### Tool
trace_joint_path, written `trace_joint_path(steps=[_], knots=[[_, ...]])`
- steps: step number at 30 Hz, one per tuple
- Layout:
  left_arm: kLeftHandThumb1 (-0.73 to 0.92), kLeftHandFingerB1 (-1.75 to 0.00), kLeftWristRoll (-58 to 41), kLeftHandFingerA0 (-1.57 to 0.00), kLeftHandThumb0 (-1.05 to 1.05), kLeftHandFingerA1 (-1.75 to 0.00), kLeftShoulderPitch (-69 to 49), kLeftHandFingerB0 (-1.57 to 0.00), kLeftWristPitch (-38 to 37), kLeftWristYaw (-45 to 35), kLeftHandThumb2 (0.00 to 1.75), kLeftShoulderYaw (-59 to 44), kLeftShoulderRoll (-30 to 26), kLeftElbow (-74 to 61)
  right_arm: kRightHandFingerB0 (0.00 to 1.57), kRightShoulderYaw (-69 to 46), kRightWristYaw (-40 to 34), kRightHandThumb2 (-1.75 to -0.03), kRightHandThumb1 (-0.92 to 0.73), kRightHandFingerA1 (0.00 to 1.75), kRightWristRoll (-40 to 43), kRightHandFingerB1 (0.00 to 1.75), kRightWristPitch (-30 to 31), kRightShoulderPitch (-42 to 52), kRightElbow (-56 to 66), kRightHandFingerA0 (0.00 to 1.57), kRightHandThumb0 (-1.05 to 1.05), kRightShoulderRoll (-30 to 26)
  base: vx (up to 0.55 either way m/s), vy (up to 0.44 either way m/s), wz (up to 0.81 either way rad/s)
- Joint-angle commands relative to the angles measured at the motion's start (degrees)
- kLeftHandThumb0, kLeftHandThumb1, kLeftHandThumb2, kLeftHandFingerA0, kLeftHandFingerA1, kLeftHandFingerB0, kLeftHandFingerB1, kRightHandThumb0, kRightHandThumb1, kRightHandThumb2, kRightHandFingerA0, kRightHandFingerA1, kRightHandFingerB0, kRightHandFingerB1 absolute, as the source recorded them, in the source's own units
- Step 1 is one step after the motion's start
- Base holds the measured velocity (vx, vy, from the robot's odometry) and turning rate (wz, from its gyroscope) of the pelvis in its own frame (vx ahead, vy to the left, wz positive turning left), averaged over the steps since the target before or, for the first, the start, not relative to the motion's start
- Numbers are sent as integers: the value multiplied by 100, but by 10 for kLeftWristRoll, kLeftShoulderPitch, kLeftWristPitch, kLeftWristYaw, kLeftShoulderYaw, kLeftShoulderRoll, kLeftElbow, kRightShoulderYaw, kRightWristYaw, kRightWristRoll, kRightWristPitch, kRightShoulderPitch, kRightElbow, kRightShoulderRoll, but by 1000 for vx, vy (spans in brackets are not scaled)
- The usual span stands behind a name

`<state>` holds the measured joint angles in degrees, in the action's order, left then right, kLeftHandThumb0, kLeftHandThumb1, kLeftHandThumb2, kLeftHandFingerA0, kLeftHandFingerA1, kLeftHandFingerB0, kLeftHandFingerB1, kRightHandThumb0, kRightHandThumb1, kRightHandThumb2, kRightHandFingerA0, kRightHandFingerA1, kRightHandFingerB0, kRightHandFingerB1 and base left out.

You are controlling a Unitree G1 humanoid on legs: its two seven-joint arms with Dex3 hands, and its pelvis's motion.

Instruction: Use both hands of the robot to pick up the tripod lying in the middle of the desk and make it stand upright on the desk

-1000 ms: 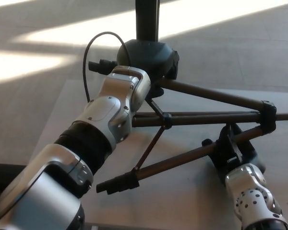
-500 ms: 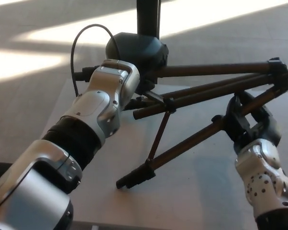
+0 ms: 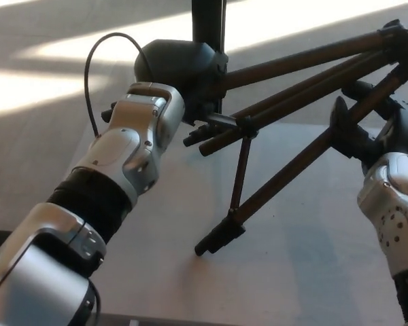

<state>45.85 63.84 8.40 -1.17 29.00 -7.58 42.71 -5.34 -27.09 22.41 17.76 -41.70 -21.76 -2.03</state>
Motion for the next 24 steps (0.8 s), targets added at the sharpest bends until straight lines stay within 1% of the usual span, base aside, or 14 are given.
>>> trace_joint_path(steps=[1,2,5,11,12,13,16,17,18,19,20,22,23,24], knots=[[72,-76,-12,-82,-21,-94,-29,-76,8,-1,72,-10,-11,-16,82,23,46,-136,-38,175,-50,146,51,-65,27,97,-19,-34,0,0,0],[72,-76,-12,-82,-21,-94,-29,-76,9,-1,72,-10,-11,-16,82,22,46,-136,-38,175,-50,146,53,-66,27,97,-19,-35,0,0,0],[66,-114,-30,-81,-25,-149,-54,-76,29,10,70,-34,3,-35,86,54,75,-133,-41,175,-73,143,82,-100,20,99,-20,-57,0,0,0],[69,-58,-67,-80,-22,-90,-90,-63,81,14,69,-83,41,-62,83,103,116,-131,-41,175,-112,148,120,-162,-11,98,-25,-80,0,0,0],[66,-80,-86,-81,-23,-135,-112,-69,70,31,69,-102,50,-79,83,123,140,-137,-36,175,-127,146,103,-183,-27,98,-24,-87,0,0,0],[69,-86,-95,-82,-23,-140,-125,-70,71,43,68,-115,59,-87,94,135,145,-120,-46,138,-139,115,108,-205,-45,125,-33,-89,0,0,0],[73,-118,-102,-87,-23,-171,-137,-65,93,48,64,-136,74,-97,97,168,172,-120,-41,141,-165,119,96,-239,-77,129,-40,-101,0,0,0],[70,-84,-109,-84,-27,-152,-142,-65,95,53,69,-147,78,-97,89,192,185,-126,-35,175,-186,145,86,-257,-90,103,-36,-108,0,0,0],[70,-84,-111,-84,-27,-152,-144,-65,93,56,69,-151,79,-96,89,203,187,-126,-35,175,-195,145,89,-264,-92,103,-36,-112,0,0,0],[71,-82,-113,-87,-25,-139,-143,-72,101,55,70,-156,82,-94,104,209,183,-120,-43,141,-202,119,87,-273,-100,131,-42,-112,0,0,0],[72,-65,-110,-75,-23,-104,-143,-64,110,53,69,-157,82,-94,102,215,182,-121,-46,140,-205,117,95,-283,-104,130,-43,-111,0,0,0],[72,-63,-115,-77,-24,-98,-147,-63,116,51,70,-166,86,-99,101,224,189,-121,-47,139,-209,116,99,-293,-108,129,-41,-112,0,0,0],[71,-66,-117,-82,-21,-99,-153,-66,101,58,75,-168,85,-98,90,228,190,-128,-38,175,-213,141,93,-295,-109,104,-36,-113,0,0,0],[71,-72,-120,-81,-22,-105,-160,-67,98,61,77,-171,85,-102,84,233,192,-127,-35,175,-216,146,89,-296,-108,100,-39,-111,0,0,0]])
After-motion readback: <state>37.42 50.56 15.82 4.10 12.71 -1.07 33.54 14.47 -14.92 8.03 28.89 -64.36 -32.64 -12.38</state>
